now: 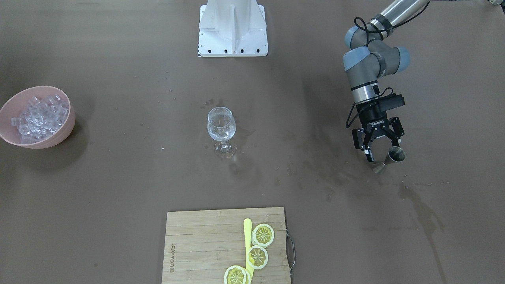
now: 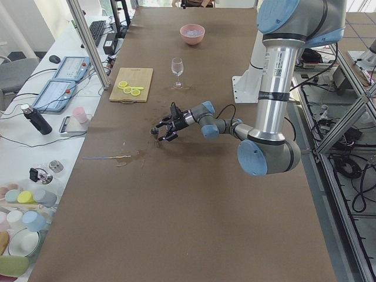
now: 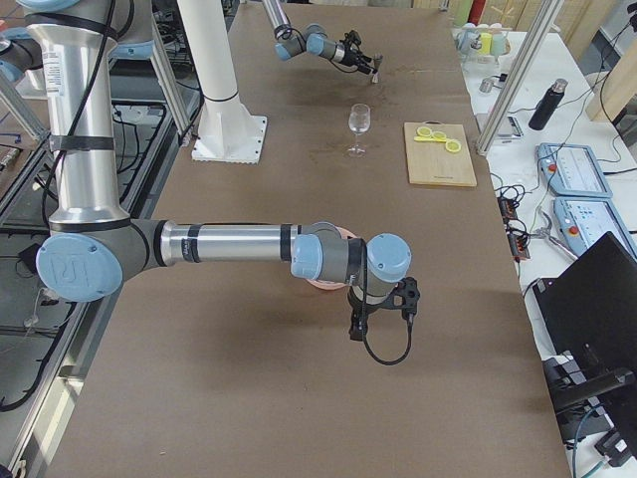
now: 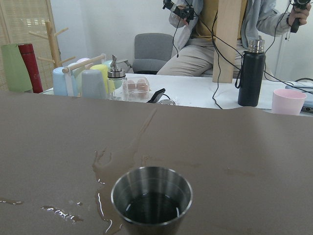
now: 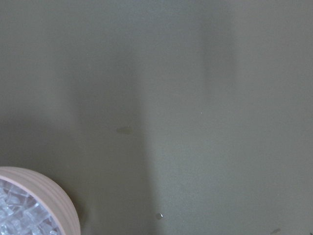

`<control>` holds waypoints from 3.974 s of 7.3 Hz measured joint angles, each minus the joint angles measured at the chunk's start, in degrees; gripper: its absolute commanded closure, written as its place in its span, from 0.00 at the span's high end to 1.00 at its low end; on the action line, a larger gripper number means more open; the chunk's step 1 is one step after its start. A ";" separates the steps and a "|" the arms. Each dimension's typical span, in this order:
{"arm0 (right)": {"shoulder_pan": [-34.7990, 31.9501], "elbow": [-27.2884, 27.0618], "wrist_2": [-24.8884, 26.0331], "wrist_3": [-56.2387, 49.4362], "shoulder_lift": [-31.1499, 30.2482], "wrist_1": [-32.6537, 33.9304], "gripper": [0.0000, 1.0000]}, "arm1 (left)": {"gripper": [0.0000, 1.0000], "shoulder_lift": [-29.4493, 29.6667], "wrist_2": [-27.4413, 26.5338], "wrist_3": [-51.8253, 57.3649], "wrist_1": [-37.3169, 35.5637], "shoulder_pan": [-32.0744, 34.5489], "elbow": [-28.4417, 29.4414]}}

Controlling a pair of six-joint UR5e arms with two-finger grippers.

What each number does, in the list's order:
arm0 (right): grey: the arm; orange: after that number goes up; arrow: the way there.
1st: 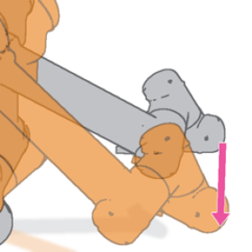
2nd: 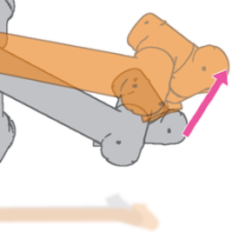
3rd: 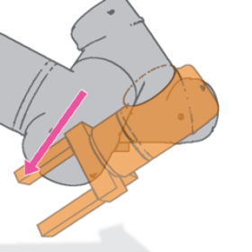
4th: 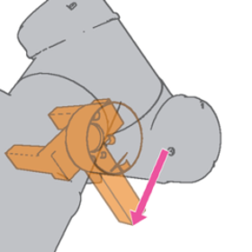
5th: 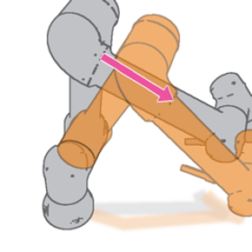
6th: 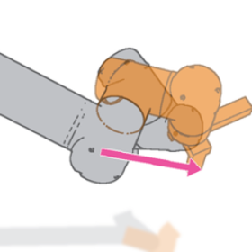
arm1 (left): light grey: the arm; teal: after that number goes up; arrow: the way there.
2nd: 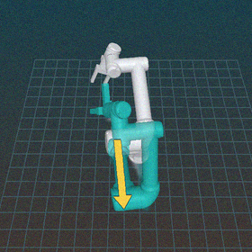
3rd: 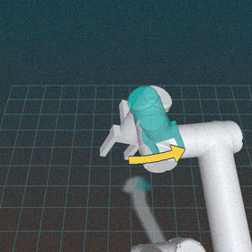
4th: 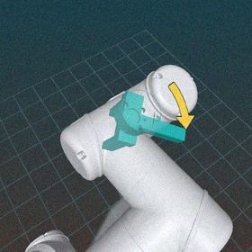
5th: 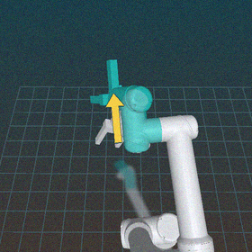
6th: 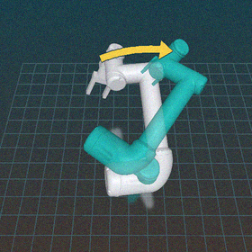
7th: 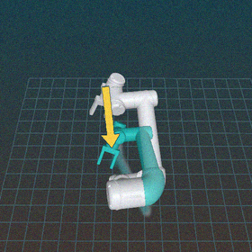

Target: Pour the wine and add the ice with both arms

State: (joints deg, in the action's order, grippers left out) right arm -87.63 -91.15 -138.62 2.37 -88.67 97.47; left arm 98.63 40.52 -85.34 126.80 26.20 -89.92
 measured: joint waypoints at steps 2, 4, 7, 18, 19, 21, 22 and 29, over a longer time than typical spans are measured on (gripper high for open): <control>0.00 0.00 -0.01 0.00 0.08 0.00 1.00 | 0.97 0.25 -1.02 -0.66 0.02 0.00 1.97; 0.00 0.10 0.01 0.00 0.20 0.00 1.00 | 0.97 0.77 -1.25 -2.29 -0.03 0.00 3.26; 0.00 0.15 0.02 0.00 0.25 0.00 1.00 | 0.97 1.02 -1.39 -2.57 -0.19 0.00 3.73; 0.00 0.78 0.02 0.00 0.29 -0.09 1.00 | 0.87 1.91 -1.41 -2.12 -0.58 0.20 5.19; 0.00 0.84 0.02 0.00 0.31 -0.09 1.00 | 0.85 1.95 -1.41 -2.09 -0.57 0.33 5.40; 0.00 0.87 0.02 0.00 0.33 -0.09 1.00 | 0.69 2.02 -1.35 -2.05 -0.53 0.55 5.59; 0.00 0.88 0.02 -0.02 0.34 -0.09 1.00 | 0.61 2.09 -1.33 -2.08 -0.56 0.61 5.61; 0.00 0.79 0.02 -0.07 0.10 -0.09 1.00 | 0.00 2.39 -1.40 -2.03 -0.59 1.15 5.66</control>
State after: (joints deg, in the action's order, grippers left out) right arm -87.63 -90.35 -138.60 2.30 -88.56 97.38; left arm 101.02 39.12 -87.36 126.21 27.34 -84.25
